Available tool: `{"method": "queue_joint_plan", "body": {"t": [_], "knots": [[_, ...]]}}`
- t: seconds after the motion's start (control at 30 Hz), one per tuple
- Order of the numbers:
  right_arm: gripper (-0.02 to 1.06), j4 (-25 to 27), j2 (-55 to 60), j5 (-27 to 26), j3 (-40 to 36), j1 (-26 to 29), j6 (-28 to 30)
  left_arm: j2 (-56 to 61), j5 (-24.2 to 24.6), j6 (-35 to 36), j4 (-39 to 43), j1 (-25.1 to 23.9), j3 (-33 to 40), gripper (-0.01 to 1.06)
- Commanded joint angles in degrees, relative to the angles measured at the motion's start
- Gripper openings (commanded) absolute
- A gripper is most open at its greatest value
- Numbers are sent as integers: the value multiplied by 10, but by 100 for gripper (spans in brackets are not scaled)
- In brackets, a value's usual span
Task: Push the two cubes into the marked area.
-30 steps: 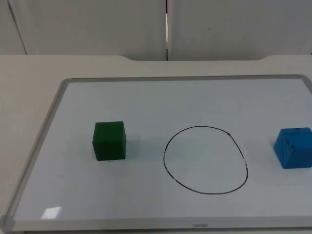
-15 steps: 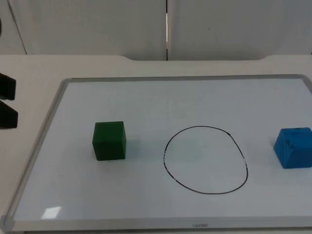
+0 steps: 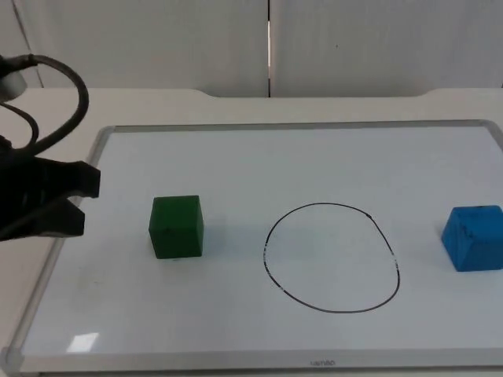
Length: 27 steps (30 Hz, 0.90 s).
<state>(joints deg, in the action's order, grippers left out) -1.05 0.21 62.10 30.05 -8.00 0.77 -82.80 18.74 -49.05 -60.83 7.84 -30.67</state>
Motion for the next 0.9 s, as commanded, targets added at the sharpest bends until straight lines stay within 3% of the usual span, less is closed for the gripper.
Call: {"method": "queue_joint_plan", "body": {"t": [0.0,0.37,0.7,0.87], "knots": [[105,1,-2,-5,-5,4,1,-20,-15,-4,-17,8,-12,0],[105,1,-2,-5,-5,4,1,-52,15,-6,-50,11,-27,0],[105,1,-2,-5,-5,4,1,-57,-65,-16,-102,54,-27,0],[105,1,-2,-5,-5,4,1,-98,-32,-28,-112,57,-39,0]]}}
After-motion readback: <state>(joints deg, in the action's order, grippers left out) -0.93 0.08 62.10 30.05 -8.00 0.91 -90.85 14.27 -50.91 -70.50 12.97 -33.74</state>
